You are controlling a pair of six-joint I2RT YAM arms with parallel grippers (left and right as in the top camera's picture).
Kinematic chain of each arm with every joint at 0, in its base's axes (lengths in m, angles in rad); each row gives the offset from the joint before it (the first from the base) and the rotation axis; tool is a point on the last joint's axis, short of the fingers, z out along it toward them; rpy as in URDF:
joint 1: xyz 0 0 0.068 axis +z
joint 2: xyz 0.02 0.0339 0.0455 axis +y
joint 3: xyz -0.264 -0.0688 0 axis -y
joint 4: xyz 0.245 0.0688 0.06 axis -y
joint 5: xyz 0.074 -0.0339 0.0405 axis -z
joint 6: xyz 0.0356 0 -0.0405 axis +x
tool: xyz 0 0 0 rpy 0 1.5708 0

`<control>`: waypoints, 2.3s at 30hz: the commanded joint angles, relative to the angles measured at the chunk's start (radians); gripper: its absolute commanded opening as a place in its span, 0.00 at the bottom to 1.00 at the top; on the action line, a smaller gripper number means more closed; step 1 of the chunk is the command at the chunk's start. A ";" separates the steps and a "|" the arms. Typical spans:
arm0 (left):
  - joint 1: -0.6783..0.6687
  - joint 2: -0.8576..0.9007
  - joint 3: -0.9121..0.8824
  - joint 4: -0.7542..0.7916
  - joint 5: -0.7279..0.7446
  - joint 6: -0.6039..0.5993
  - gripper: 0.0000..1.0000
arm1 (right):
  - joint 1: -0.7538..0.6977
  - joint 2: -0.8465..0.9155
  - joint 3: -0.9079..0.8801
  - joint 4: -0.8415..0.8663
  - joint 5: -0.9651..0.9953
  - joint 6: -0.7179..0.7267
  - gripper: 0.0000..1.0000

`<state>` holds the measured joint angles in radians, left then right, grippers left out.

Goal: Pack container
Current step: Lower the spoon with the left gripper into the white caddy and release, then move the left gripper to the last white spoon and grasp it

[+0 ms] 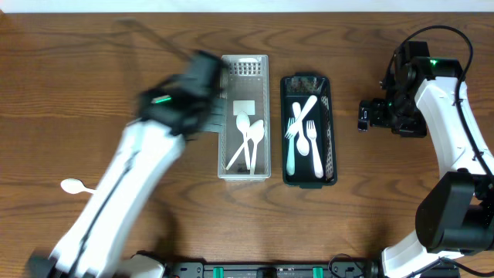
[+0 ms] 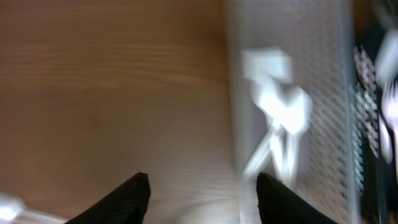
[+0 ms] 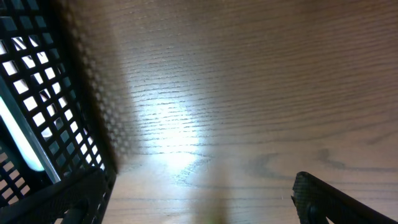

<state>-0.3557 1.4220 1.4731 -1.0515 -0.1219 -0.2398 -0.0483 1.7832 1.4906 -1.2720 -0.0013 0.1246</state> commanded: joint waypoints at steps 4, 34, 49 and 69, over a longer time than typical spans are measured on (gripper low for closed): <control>0.386 -0.179 -0.003 -0.166 -0.081 -0.330 0.84 | 0.010 -0.010 -0.002 -0.003 -0.003 -0.010 0.99; 1.071 0.240 -0.437 0.222 0.104 -0.406 0.98 | 0.010 -0.010 -0.002 -0.011 -0.003 -0.011 0.99; 1.071 0.396 -0.441 0.344 0.119 -0.333 0.98 | 0.010 -0.010 -0.002 -0.010 -0.003 -0.011 0.99; 1.071 0.422 -0.547 0.445 0.183 -0.285 0.38 | 0.010 -0.010 -0.002 -0.007 -0.003 -0.011 0.99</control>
<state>0.7128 1.7855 0.9855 -0.5983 0.0341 -0.5282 -0.0483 1.7832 1.4899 -1.2816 -0.0013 0.1246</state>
